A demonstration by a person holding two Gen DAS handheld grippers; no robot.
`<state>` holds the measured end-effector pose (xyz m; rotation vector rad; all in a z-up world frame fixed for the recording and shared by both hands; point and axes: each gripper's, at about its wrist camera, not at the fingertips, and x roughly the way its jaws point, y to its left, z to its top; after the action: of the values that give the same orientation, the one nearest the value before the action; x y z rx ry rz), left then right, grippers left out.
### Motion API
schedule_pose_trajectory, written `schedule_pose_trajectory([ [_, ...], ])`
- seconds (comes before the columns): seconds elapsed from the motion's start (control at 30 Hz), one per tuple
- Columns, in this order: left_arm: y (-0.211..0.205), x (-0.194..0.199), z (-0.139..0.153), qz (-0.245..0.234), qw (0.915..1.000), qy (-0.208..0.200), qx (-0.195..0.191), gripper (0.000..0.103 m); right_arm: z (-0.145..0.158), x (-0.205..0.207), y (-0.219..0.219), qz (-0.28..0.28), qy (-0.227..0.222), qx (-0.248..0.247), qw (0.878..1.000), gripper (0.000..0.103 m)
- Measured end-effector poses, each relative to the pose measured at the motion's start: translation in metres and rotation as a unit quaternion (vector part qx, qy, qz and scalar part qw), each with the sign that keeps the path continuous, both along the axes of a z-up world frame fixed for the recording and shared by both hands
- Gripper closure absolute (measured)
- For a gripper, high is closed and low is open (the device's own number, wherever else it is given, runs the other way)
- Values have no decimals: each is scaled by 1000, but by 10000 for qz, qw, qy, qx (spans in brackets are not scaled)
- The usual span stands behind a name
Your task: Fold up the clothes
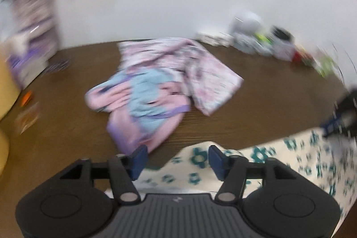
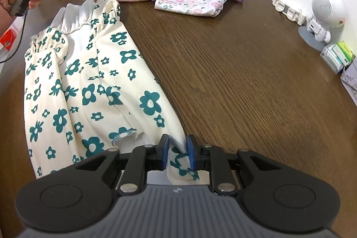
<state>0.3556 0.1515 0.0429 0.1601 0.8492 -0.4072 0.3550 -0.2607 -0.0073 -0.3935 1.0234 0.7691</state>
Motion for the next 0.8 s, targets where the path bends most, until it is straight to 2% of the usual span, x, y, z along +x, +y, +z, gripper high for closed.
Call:
schedule_pose_trajectory([
  [0.17,-24,20,-11,-989,9935,100,561,35,13,8,-17,-119,112,286,9995,78],
  [0.27,-27,29,-19,-1498,9863,288,632,35,19,17,-32,-225,320,459,9982,78],
  [0.33,-27,34,-24,-1675,9829,429,639,36,20,22,-38,-251,493,527,9971,78],
  [0.57,-33,43,-41,-1910,9759,763,734,37,3,33,-23,-72,801,320,9962,78],
  [0.8,-31,46,-47,-1901,9759,807,703,31,0,33,-7,130,712,36,9974,78],
])
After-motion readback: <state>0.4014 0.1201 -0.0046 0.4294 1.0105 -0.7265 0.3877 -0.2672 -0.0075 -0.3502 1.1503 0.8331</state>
